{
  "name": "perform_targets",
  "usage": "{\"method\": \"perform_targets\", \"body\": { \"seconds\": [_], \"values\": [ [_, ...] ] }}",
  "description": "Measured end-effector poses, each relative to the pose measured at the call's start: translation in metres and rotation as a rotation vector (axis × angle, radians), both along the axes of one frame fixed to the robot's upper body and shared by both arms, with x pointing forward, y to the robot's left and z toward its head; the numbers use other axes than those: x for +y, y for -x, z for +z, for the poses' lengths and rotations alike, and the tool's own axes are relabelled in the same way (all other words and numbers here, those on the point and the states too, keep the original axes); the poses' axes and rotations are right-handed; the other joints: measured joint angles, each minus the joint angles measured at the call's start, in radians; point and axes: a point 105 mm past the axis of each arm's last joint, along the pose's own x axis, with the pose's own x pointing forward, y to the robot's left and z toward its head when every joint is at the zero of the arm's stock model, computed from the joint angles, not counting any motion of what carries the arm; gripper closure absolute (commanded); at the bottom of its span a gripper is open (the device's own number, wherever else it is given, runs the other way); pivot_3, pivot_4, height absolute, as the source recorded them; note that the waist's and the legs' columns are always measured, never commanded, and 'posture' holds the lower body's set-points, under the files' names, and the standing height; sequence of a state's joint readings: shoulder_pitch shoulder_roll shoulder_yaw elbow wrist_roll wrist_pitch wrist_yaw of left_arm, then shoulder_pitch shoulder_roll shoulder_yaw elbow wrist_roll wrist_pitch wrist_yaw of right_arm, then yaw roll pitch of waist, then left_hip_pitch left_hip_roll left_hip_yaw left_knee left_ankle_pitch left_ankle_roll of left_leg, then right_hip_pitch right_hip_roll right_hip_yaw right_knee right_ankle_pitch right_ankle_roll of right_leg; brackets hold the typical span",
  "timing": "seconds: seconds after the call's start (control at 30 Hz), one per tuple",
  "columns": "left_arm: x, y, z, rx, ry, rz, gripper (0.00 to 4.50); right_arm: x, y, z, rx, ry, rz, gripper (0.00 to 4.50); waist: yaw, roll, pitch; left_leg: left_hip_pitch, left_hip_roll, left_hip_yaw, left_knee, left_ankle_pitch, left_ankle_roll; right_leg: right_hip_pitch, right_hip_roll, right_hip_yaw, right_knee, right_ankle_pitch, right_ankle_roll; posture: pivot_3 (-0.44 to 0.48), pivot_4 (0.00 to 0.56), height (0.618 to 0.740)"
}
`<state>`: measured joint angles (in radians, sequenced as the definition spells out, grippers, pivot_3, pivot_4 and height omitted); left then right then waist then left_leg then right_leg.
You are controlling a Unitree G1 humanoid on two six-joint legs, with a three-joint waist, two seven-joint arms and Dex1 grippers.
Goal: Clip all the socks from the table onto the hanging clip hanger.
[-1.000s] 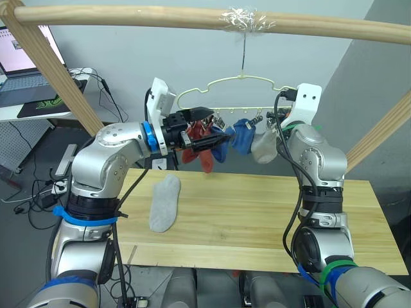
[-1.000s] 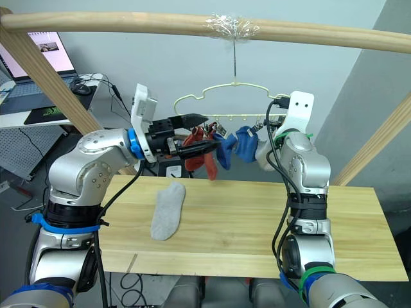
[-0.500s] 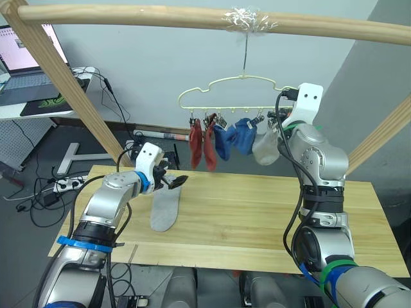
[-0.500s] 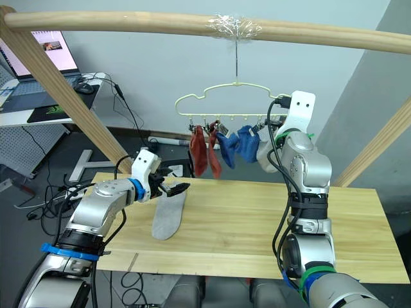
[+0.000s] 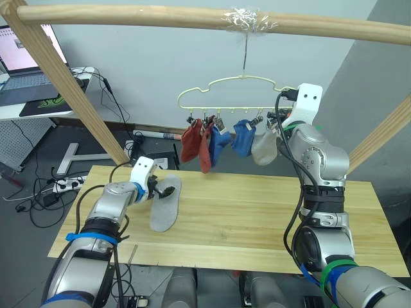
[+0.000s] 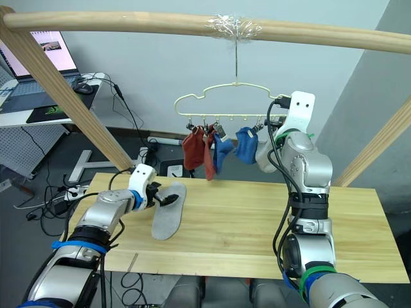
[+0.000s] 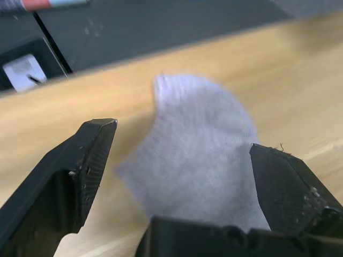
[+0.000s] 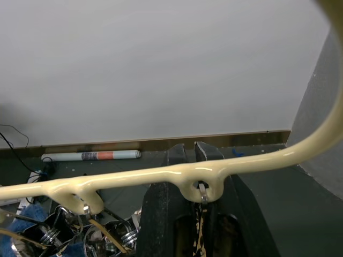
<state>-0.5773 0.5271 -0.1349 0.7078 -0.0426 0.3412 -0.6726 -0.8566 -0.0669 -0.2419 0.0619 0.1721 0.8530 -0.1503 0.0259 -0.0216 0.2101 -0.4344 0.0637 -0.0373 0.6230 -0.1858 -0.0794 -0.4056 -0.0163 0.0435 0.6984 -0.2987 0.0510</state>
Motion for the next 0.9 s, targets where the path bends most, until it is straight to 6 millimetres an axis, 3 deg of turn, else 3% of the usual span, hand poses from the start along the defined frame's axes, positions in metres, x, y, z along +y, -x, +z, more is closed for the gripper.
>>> {"method": "perform_targets", "body": {
  "seconds": [0.17, 0.27, 0.4, 0.7, 0.73, 0.9],
  "values": [
    [-0.007, -0.006, -0.003, 0.023, -0.037, -0.028, 0.00, 0.000, 0.000, 0.000, 0.003, -0.001, 0.002, 4.46, 0.001, 0.000, 0.000, 0.000, 0.000, 0.000, 0.000, 0.000, 0.000, 0.000, 0.000, 0.000, 0.001, 0.000, 0.000, 0.156, 0.162, 0.740],
    [-0.011, -0.007, -0.004, 0.025, -0.044, -0.049, 0.54, -0.001, 0.001, 0.001, 0.000, 0.000, 0.000, 4.50, 0.000, 0.000, 0.000, 0.000, 0.000, 0.000, 0.000, 0.000, 0.000, 0.000, 0.000, 0.000, 0.001, 0.000, 0.000, 0.156, 0.162, 0.740],
    [-0.015, -0.006, -0.005, 0.027, -0.041, -0.079, 1.60, -0.001, 0.002, 0.002, 0.001, 0.001, -0.001, 4.50, 0.000, 0.000, 0.000, 0.000, 0.000, 0.000, 0.000, 0.000, 0.000, 0.000, 0.000, 0.000, 0.001, 0.000, 0.000, 0.152, 0.162, 0.740],
    [-0.019, -0.004, -0.006, 0.033, -0.037, -0.104, 4.29, -0.001, 0.002, 0.002, 0.005, 0.002, 0.001, 4.50, -0.002, 0.000, 0.000, 0.000, 0.000, 0.000, 0.000, 0.000, 0.000, 0.000, 0.000, 0.000, 0.001, 0.000, 0.000, 0.149, 0.158, 0.740],
    [-0.021, -0.003, -0.005, 0.032, -0.032, -0.111, 4.47, -0.001, 0.002, 0.002, 0.005, 0.002, 0.001, 4.50, -0.002, 0.000, 0.000, 0.000, 0.000, 0.000, 0.000, 0.000, 0.000, 0.000, 0.000, 0.000, 0.001, 0.000, 0.000, 0.149, 0.158, 0.740],
    [-0.038, 0.004, -0.007, 0.050, 0.033, -0.170, 4.47, 0.000, 0.003, 0.002, 0.005, 0.002, 0.002, 4.50, -0.001, 0.000, 0.000, 0.000, 0.000, 0.000, 0.000, 0.000, 0.000, 0.000, 0.000, 0.000, 0.000, 0.000, 0.000, 0.149, 0.158, 0.740]
  ]
}}
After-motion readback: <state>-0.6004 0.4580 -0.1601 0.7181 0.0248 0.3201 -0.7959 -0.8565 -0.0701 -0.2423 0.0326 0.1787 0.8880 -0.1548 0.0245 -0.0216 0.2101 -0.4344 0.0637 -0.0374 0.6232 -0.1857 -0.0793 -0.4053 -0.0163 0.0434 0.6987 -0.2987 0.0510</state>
